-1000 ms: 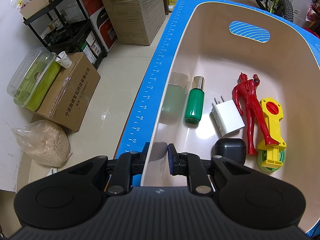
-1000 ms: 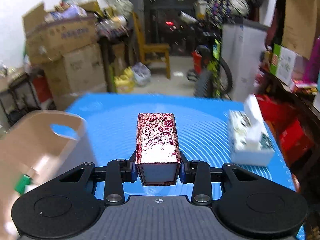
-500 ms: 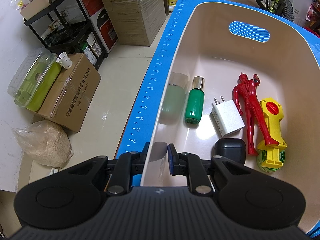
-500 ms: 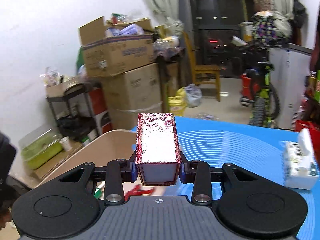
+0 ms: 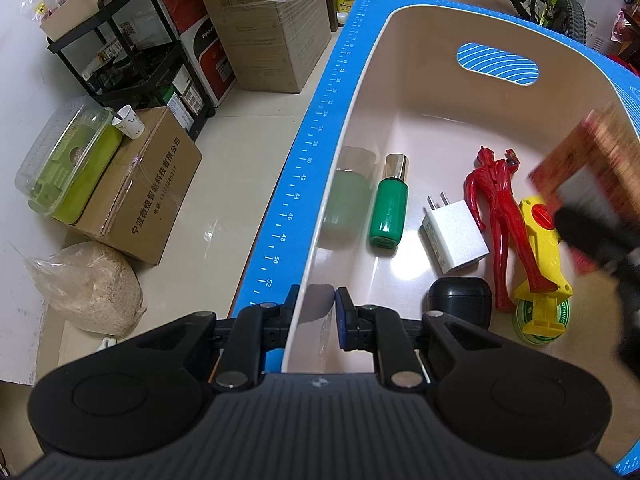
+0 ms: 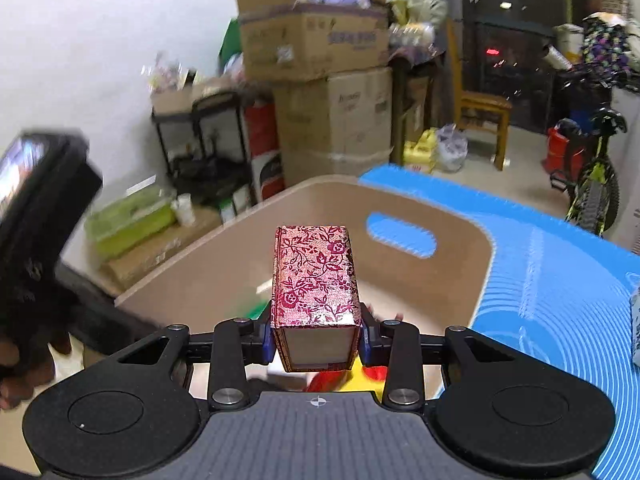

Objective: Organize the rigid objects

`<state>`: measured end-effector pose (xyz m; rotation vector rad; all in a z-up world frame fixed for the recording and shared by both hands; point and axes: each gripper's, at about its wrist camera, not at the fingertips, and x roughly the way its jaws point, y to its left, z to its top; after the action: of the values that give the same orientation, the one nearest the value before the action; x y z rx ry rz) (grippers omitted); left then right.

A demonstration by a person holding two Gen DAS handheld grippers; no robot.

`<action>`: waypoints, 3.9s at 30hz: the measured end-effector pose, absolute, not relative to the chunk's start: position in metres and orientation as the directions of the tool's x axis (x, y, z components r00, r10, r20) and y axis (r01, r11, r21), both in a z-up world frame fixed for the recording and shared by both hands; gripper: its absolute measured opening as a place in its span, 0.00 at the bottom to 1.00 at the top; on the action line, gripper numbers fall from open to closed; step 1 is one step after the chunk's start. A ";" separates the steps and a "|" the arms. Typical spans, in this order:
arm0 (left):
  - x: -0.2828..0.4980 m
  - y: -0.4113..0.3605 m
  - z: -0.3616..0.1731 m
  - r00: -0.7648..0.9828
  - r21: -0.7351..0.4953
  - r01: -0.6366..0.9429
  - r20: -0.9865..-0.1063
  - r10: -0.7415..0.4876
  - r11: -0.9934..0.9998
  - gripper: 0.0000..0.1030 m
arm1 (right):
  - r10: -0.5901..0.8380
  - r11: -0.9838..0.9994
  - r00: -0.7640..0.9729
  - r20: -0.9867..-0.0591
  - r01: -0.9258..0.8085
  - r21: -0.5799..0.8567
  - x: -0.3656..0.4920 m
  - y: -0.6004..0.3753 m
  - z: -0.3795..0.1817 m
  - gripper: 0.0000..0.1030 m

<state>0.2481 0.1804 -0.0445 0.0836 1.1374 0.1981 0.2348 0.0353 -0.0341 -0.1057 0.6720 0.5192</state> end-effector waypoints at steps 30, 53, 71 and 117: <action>0.227 0.140 0.008 0.600 0.199 -0.103 -0.769 0.220 0.975 0.85 | 0.297 0.950 0.742 -0.602 -0.295 0.105 0.219 -0.017 0.008 0.92; 0.117 0.073 0.073 0.728 0.151 -0.052 -0.671 0.141 0.987 0.85 | 0.161 0.987 0.798 -0.581 -0.144 0.075 0.098 -0.096 0.061 0.94; 0.040 0.052 0.050 0.745 0.161 -0.045 -0.653 0.140 0.986 0.85 | 0.163 0.986 0.788 -0.594 -0.117 0.116 -0.004 -0.129 0.037 0.94; 0.015 0.030 -0.006 0.740 0.126 0.050 -0.671 0.048 0.991 0.85 | 0.134 0.990 0.786 -0.603 -0.078 0.119 -0.044 -0.144 -0.018 0.94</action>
<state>0.0154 0.0305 -0.0065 0.1387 0.7386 -0.0011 -0.0444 -0.1441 -0.0179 0.0892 0.6567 0.1146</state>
